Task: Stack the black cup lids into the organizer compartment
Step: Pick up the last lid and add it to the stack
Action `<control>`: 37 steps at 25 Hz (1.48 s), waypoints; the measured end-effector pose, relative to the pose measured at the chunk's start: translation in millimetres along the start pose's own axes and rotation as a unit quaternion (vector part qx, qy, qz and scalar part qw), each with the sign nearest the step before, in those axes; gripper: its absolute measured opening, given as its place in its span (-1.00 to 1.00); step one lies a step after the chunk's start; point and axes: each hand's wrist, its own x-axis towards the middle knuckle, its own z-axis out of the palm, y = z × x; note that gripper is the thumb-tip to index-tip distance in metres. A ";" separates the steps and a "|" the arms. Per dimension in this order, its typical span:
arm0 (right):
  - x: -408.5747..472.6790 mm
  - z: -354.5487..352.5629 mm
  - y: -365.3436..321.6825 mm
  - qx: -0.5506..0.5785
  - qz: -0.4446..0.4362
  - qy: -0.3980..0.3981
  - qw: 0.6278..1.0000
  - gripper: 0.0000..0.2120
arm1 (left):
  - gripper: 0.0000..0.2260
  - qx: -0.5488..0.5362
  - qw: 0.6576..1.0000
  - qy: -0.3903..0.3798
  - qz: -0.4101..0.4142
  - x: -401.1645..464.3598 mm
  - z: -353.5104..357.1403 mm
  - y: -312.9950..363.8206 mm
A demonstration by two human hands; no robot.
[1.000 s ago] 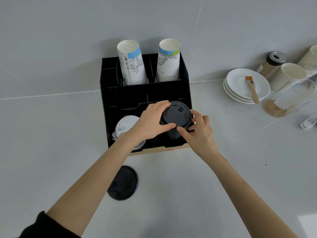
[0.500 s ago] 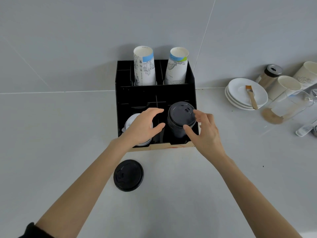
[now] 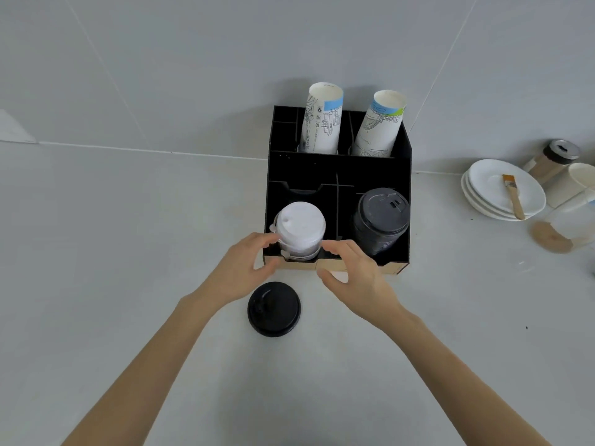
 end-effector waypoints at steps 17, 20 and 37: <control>3.2 78.5 7.5 -0.033 0.039 -0.183 0.982 -0.52 | -0.36 0.077 0.988 -0.042 -0.125 -70.2 45.4 -55.3; 3.8 80.5 9.0 -0.030 0.047 -0.174 0.983 -0.54 | -0.30 0.097 0.987 -0.034 -0.125 -71.2 51.6 -53.4; -1.2 40.4 -2.9 0.107 0.124 -0.007 0.986 -0.82 | -0.41 -0.050 0.995 0.011 -0.080 -59.0 35.7 -23.4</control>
